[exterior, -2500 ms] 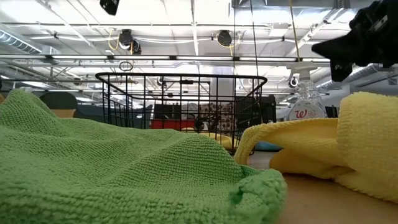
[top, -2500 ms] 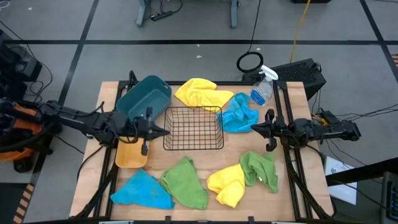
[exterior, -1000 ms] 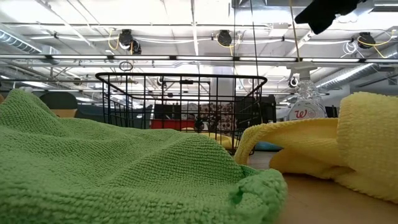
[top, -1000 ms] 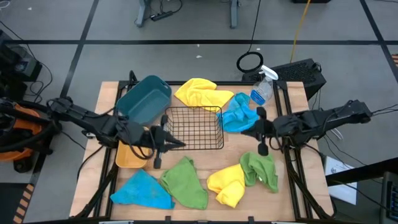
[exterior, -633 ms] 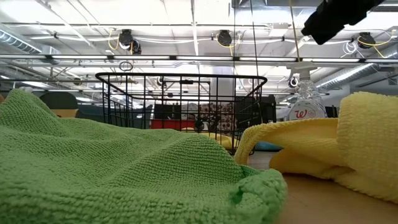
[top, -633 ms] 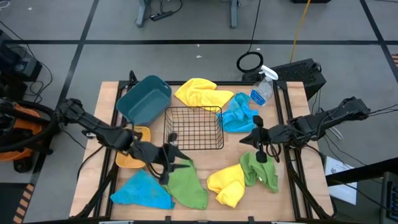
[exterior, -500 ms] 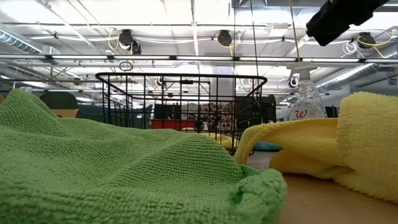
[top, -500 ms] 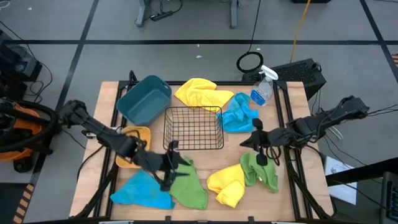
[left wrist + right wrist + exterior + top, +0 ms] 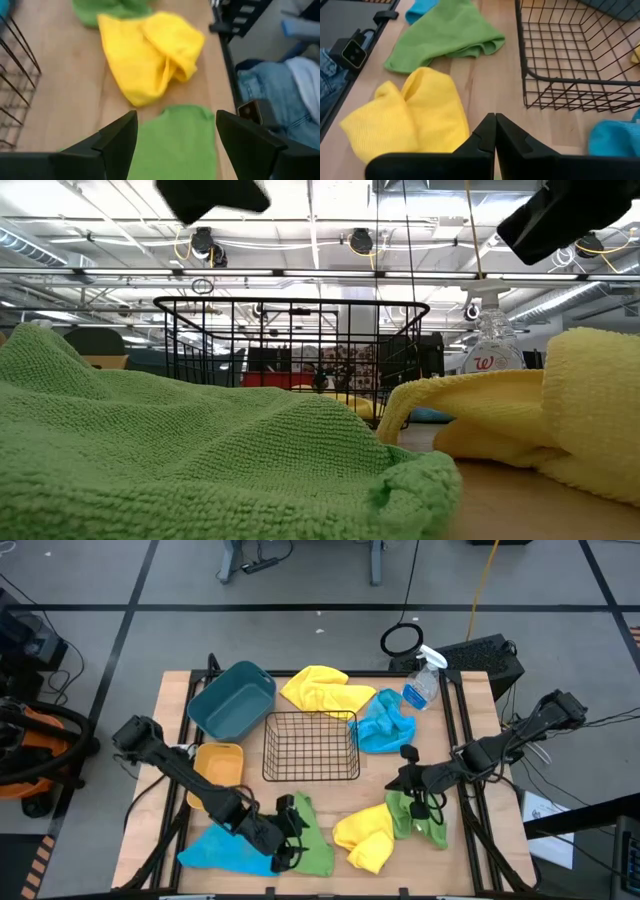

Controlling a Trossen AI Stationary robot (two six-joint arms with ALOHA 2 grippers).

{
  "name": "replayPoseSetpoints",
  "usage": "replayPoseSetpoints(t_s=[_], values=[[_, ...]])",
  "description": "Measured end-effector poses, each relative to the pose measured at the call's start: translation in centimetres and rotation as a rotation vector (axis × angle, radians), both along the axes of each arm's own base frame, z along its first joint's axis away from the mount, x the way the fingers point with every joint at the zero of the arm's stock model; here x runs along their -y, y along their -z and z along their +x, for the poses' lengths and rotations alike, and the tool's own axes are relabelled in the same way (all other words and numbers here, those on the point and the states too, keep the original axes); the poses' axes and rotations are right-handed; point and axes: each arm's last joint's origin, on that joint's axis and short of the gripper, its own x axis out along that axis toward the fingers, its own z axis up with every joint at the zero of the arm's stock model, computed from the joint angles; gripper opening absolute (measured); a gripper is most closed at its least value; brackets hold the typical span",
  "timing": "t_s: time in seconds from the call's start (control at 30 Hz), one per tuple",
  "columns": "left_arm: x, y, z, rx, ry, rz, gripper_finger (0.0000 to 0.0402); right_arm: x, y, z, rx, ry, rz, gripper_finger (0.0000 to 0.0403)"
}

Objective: Sort microfiber towel by color & place in baskets
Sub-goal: Put the left green microfiber towel into the black wire basket

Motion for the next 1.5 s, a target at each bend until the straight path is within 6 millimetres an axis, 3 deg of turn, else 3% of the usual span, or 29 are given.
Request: replayPoseSetpoints(t_s=[0.2,0.47,0.9,1.03,1.23,1.5], values=[[1.3,2.4,0.0,-0.065,0.024,0.034,0.0276,-0.4,0.5,0.2,-0.023,-0.011,-0.014,0.0000],[1.1,5.2,-0.1,-0.187,-0.122,0.054,0.0279,-1.0,0.8,0.2,-0.039,-0.031,-0.021,0.0000],[1.6,9.9,0.4,-0.282,-0.159,0.159,0.0347,-1.3,0.8,0.0,-0.040,-0.052,-0.022,0.0000],[1.9,11.5,0.5,-0.349,-0.116,0.131,0.0347,-1.3,0.8,0.0,-0.042,-0.052,-0.023,0.0000],[2.2,13.2,0.8,-0.393,-0.087,0.126,0.0272,-1.4,1.0,-0.2,-0.059,-0.060,-0.030,0.0000],[1.5,12.0,1.3,-0.355,-0.108,0.090,0.0085,-1.9,0.9,-0.4,-0.056,-0.085,-0.029,0.0000]])
